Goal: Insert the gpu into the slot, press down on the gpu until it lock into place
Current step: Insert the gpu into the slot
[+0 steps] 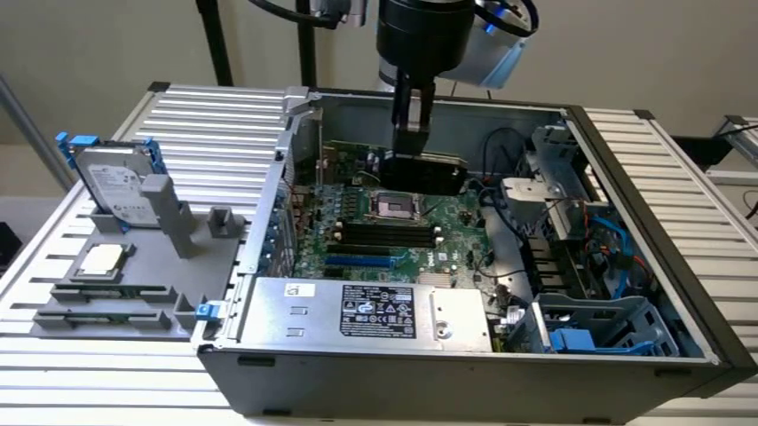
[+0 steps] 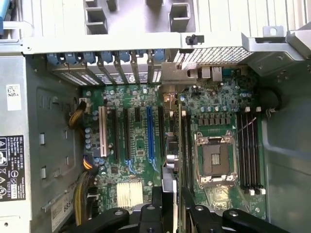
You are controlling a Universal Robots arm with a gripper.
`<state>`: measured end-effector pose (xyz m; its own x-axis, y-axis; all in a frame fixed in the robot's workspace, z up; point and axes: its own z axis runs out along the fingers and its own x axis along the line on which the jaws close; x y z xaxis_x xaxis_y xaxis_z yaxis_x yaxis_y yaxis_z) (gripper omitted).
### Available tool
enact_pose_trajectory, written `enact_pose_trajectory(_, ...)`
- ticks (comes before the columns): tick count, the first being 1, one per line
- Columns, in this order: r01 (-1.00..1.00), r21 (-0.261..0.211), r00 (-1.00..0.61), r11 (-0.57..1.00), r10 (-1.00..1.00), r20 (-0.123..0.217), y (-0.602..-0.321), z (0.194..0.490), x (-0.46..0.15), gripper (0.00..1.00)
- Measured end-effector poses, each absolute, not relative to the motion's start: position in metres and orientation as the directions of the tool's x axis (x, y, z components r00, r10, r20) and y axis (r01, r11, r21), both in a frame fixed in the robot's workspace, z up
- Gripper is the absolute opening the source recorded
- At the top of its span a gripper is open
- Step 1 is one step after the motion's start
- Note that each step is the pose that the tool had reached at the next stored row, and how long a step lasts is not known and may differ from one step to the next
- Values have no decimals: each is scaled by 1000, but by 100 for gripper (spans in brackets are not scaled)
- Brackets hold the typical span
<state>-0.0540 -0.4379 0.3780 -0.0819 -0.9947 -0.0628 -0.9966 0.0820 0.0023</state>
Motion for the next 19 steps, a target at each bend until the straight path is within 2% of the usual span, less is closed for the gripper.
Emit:
enact_pose_trajectory(5,-996,-23,-80,82,-995,-65,-445,374,-64,26)
enact_pose_trajectory(19,-997,-11,-81,82,-995,-64,-450,349,-65,26)
